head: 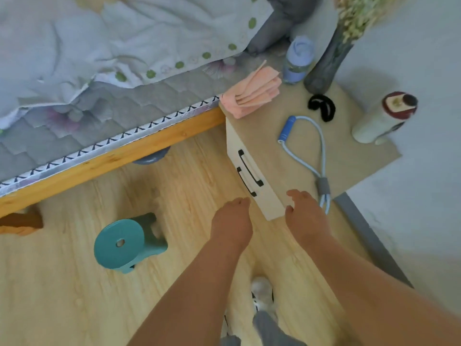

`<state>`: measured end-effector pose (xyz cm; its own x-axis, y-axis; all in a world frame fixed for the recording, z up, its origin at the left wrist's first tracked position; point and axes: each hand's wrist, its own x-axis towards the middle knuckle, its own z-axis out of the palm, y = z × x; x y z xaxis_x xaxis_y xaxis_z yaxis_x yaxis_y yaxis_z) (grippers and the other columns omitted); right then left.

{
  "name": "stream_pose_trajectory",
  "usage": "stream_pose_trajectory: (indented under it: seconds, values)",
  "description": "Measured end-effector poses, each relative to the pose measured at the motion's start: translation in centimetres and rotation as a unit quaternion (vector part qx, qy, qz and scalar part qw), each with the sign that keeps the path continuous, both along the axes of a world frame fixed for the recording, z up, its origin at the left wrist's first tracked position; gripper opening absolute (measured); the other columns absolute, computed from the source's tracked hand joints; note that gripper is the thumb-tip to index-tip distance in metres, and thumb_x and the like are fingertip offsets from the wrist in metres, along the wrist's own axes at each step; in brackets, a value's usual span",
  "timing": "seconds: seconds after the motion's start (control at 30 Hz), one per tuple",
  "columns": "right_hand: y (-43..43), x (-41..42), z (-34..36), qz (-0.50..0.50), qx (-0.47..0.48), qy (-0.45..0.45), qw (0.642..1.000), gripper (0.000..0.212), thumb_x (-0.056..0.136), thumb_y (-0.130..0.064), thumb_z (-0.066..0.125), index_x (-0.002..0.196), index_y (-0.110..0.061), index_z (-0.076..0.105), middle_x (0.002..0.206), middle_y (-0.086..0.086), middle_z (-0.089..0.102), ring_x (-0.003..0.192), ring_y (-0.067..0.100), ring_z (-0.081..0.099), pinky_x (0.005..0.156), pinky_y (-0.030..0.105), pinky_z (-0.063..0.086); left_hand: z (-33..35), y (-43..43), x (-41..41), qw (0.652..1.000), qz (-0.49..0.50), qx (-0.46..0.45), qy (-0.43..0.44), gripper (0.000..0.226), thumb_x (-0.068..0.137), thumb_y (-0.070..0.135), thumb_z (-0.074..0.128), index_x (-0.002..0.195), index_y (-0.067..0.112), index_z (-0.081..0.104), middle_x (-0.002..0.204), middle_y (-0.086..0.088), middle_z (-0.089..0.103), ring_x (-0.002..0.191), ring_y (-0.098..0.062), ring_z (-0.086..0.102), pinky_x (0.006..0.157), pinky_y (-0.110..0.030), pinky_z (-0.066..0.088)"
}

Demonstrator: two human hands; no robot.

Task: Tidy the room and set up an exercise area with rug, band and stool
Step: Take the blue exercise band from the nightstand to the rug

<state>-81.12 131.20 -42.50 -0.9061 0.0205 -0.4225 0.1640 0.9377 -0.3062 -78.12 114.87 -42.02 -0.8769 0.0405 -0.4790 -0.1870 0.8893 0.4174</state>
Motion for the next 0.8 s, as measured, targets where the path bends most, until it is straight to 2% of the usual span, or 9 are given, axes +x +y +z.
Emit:
stream_pose_trajectory:
  seconds: [0.07,0.17,0.23,0.4,0.5,0.63,0.7,0.8]
  values:
    - [1.7,-0.9,-0.5,-0.025,0.010,0.014,1.000,0.045,0.096,-0.014,0.042,0.140,-0.021,0.043,0.131,0.004,0.048,0.109,0.026,0.057,0.082,0.039,0.052,0.0,1.8,-2.1,1.000,-0.012,0.001,-0.010,0.056,0.097,0.006,0.037,0.151,0.019,0.026,0.154,0.000,0.032,0.135,-0.019,0.037,0.108,-0.032,0.034]
    - [4.9,-3.1,-2.2,-0.048,0.036,0.035,0.998,0.048,0.092,-0.011,0.045,0.140,-0.016,0.041,0.137,0.008,0.044,0.119,0.027,0.047,0.092,0.040,0.046,-0.6,5.7,-6.2,0.999,-0.053,-0.005,-0.011,0.056,0.096,0.005,0.039,0.150,0.017,0.028,0.152,-0.003,0.035,0.136,-0.022,0.037,0.108,-0.034,0.036]
    - [6.3,-4.3,-2.9,-0.070,0.042,0.036,0.996,0.051,0.089,-0.012,0.048,0.139,-0.014,0.040,0.134,0.010,0.045,0.118,0.028,0.044,0.092,0.040,0.044,-0.9,7.6,-8.6,0.996,-0.081,-0.020,-0.008,0.055,0.095,0.006,0.039,0.149,0.016,0.030,0.150,-0.005,0.037,0.133,-0.024,0.039,0.107,-0.037,0.037]
    - [9.6,-6.3,-5.6,-0.101,0.027,-0.029,0.994,0.044,0.088,-0.022,0.055,0.129,-0.011,0.044,0.116,0.011,0.051,0.108,0.031,0.050,0.076,0.035,0.042,-2.7,11.6,-12.8,0.988,-0.137,-0.064,-0.010,0.053,0.094,0.007,0.038,0.147,0.013,0.032,0.147,-0.007,0.039,0.130,-0.026,0.041,0.105,-0.040,0.038]
    - [10.3,-7.5,-6.3,-0.089,0.029,-0.039,0.995,0.041,0.087,-0.028,0.060,0.123,-0.011,0.050,0.116,0.010,0.052,0.109,0.030,0.051,0.081,0.038,0.046,-3.0,12.8,-13.9,0.987,-0.147,-0.065,-0.009,0.055,0.094,0.007,0.036,0.148,0.014,0.029,0.148,-0.006,0.038,0.129,-0.026,0.041,0.105,-0.039,0.038]
    - [10.6,-8.5,-6.5,-0.072,-0.011,-0.022,0.997,0.026,0.086,-0.017,0.055,0.112,-0.014,0.056,0.103,0.008,0.054,0.095,0.029,0.055,0.068,0.033,0.042,-3.5,13.6,-14.3,0.987,-0.151,-0.050,0.003,0.056,0.093,0.006,0.041,0.147,0.017,0.032,0.147,-0.004,0.040,0.129,-0.025,0.042,0.103,-0.039,0.040]
    - [10.6,-8.7,-6.4,-0.059,-0.055,-0.028,0.996,0.027,0.084,-0.010,0.054,0.109,-0.019,0.060,0.098,0.007,0.051,0.087,0.028,0.056,0.064,0.032,0.042,-3.3,13.7,-14.5,0.987,-0.154,-0.038,0.014,0.059,0.092,0.006,0.043,0.148,0.020,0.032,0.149,-0.004,0.038,0.132,-0.026,0.039,0.104,-0.040,0.040]
    - [10.6,-9.0,-6.1,-0.054,-0.101,-0.041,0.993,0.025,0.082,-0.007,0.055,0.096,-0.026,0.064,0.097,0.004,0.054,0.075,0.019,0.055,0.059,0.027,0.042,-2.7,13.5,-14.8,0.979,-0.196,-0.057,0.011,0.064,0.092,0.008,0.047,0.150,0.029,0.028,0.159,-0.002,0.018,0.145,-0.024,0.019,0.115,-0.042,0.028]
